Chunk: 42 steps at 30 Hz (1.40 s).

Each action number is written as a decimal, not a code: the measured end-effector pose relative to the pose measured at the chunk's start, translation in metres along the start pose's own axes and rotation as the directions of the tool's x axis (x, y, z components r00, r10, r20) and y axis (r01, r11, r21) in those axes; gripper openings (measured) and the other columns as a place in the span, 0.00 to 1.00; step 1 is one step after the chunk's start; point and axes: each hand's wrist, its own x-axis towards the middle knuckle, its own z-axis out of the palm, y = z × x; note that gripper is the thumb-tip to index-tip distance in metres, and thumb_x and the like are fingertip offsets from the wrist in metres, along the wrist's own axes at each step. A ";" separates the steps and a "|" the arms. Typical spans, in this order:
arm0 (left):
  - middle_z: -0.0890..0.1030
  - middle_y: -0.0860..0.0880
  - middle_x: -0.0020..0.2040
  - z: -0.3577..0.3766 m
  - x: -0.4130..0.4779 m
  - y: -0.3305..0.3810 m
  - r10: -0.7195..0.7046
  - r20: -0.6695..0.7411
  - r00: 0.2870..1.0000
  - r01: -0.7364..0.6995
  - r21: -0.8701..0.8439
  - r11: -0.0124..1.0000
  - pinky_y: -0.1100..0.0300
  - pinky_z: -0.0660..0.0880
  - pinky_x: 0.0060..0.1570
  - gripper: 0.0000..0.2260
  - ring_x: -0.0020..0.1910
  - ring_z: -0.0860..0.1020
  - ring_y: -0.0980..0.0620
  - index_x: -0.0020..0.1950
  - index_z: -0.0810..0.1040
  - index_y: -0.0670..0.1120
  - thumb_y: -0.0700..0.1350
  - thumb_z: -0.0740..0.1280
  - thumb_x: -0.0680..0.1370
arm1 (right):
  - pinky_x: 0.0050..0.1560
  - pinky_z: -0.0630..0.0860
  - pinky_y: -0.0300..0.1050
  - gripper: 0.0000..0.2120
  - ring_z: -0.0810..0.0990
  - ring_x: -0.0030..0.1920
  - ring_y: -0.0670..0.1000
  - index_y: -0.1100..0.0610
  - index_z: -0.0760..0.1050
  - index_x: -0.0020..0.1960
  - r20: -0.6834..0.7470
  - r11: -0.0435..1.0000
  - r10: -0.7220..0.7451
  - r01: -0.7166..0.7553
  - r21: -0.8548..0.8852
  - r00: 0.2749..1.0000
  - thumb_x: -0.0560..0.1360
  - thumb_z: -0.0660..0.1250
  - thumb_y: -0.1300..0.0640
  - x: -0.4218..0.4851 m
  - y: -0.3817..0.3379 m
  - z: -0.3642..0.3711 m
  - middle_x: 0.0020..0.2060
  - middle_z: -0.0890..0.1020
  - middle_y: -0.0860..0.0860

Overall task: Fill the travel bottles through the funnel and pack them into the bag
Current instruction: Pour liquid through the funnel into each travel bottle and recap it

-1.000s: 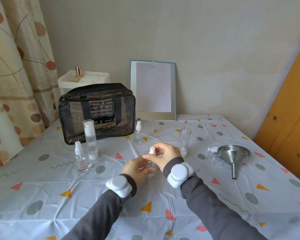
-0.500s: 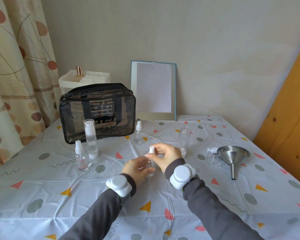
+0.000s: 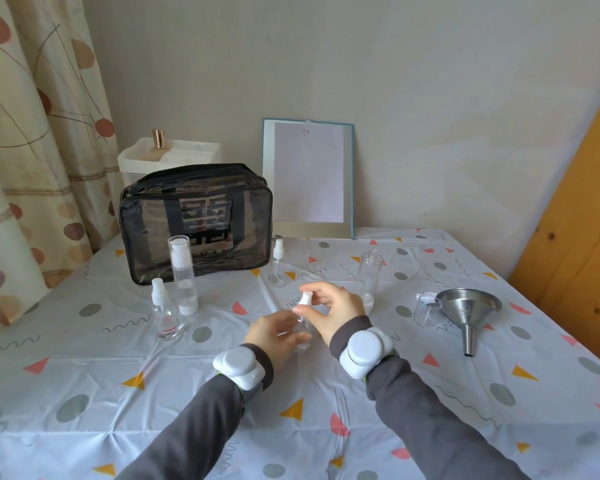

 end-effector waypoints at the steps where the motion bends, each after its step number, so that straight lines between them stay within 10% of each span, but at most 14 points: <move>1: 0.80 0.47 0.55 0.001 0.000 0.001 0.004 -0.002 1.000 -0.004 0.001 1.000 0.59 0.72 0.60 0.16 0.55 0.78 0.52 0.59 0.77 0.45 0.41 0.72 0.71 | 0.49 0.72 0.33 0.10 0.78 0.40 0.39 0.50 0.79 0.46 -0.022 0.999 -0.009 0.008 -0.031 1.000 0.66 0.75 0.54 0.001 0.000 0.001 0.40 0.78 0.43; 7: 0.82 0.47 0.54 -0.001 -0.001 0.000 0.026 -0.004 1.000 -0.026 -0.010 1.000 0.60 0.73 0.59 0.17 0.56 0.79 0.53 0.60 0.77 0.45 0.41 0.72 0.72 | 0.65 0.68 0.41 0.21 0.72 0.60 0.44 0.52 0.70 0.66 0.088 0.997 -0.071 0.067 0.048 0.994 0.73 0.67 0.57 -0.003 0.000 0.006 0.60 0.73 0.47; 15: 0.81 0.48 0.54 0.000 -0.001 0.001 -0.001 -0.001 1.000 0.001 0.014 1.000 0.58 0.73 0.60 0.17 0.55 0.78 0.53 0.59 0.77 0.44 0.42 0.72 0.72 | 0.41 0.69 0.24 0.10 0.76 0.38 0.37 0.48 0.78 0.43 -0.012 0.994 0.058 -0.059 -0.095 0.998 0.65 0.75 0.47 0.001 0.003 0.005 0.33 0.77 0.39; 21: 0.82 0.50 0.53 -0.002 -0.003 0.002 0.021 0.009 1.000 -0.021 -0.017 1.000 0.60 0.74 0.58 0.16 0.54 0.79 0.56 0.59 0.77 0.46 0.42 0.72 0.72 | 0.64 0.66 0.38 0.24 0.72 0.60 0.42 0.50 0.68 0.67 0.078 0.999 -0.043 0.041 0.027 0.996 0.73 0.68 0.52 -0.004 0.004 0.008 0.59 0.74 0.44; 30: 0.79 0.54 0.49 -0.002 -0.005 0.003 -0.001 0.008 1.000 0.001 0.014 1.000 0.66 0.70 0.54 0.15 0.51 0.77 0.59 0.58 0.77 0.48 0.43 0.72 0.72 | 0.40 0.66 0.18 0.15 0.76 0.43 0.38 0.49 0.79 0.54 -0.036 0.999 0.035 -0.035 -0.014 0.999 0.68 0.73 0.55 0.000 0.008 0.009 0.41 0.80 0.42; 42: 0.82 0.52 0.50 -0.015 -0.006 0.006 -0.022 0.059 0.998 0.019 0.049 0.999 0.59 0.74 0.58 0.15 0.53 0.79 0.56 0.54 0.79 0.50 0.42 0.73 0.69 | 0.56 0.72 0.36 0.20 0.76 0.55 0.45 0.52 0.72 0.62 0.144 0.991 0.023 -0.004 -0.134 0.989 0.72 0.69 0.50 -0.017 0.016 0.003 0.54 0.77 0.46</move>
